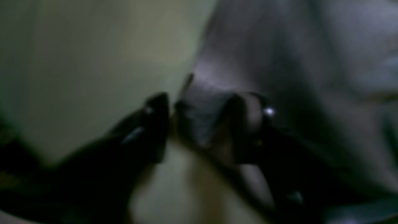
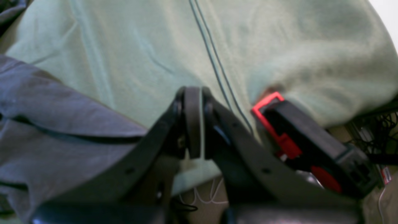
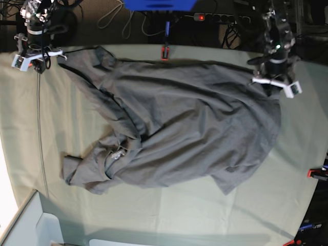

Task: Layout the t-shirt on the table in an organized manner, then fold the t-shirt properly
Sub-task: 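Release the right gripper and move the left gripper onto the shirt, then grasp the shirt fabric with the left gripper and pull it outward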

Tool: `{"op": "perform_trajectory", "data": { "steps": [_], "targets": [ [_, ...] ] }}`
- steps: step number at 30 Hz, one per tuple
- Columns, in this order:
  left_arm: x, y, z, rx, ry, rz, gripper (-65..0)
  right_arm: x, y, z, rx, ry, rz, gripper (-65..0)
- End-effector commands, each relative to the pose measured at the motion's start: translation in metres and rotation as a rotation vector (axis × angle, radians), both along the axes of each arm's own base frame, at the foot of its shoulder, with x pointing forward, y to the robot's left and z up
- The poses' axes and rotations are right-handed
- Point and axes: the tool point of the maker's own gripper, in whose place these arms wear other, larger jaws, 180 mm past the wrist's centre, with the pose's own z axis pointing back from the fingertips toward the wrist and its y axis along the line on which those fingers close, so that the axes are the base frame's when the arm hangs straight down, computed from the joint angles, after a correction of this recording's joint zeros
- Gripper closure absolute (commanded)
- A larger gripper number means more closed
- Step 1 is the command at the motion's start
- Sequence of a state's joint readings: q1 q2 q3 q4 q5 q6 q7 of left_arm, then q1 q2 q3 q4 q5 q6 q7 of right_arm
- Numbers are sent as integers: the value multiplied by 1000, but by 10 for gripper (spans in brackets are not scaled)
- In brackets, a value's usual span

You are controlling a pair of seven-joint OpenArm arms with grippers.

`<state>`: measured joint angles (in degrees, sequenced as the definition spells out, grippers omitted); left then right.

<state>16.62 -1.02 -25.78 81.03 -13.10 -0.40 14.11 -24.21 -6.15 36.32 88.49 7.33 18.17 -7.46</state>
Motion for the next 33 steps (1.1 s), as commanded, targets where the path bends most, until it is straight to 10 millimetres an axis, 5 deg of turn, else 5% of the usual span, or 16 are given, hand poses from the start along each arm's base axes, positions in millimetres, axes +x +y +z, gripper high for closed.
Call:
{"op": "perform_trajectory", "data": {
  "steps": [1,3,4,14,20,26,33],
  "targets": [
    [8,0,16,22,-53,-14,-122,6,-3,10,-20,-39,9,0],
    [18,-12,25,25,-79,-45,-7,4,-2,9,-19,-34,10,0],
    [22,-19,28,24,-88,-66,0,4,-2,9,-18,-33,11,0],
    [80,-46,54,-5,-197,-116,0,6,2,8,-12,-34,22,0],
    [93,-63,38,-67,-94,-160,-2,7,2,8,-12,-36,22,0],
    [92,-68,32,-99,-51,-166,-145,8,3,9,-12,-39,24,0],
    [91,-69,56,-76,-114,-184,-448,16,15,8,-1,-42,70,0]
  ]
}}
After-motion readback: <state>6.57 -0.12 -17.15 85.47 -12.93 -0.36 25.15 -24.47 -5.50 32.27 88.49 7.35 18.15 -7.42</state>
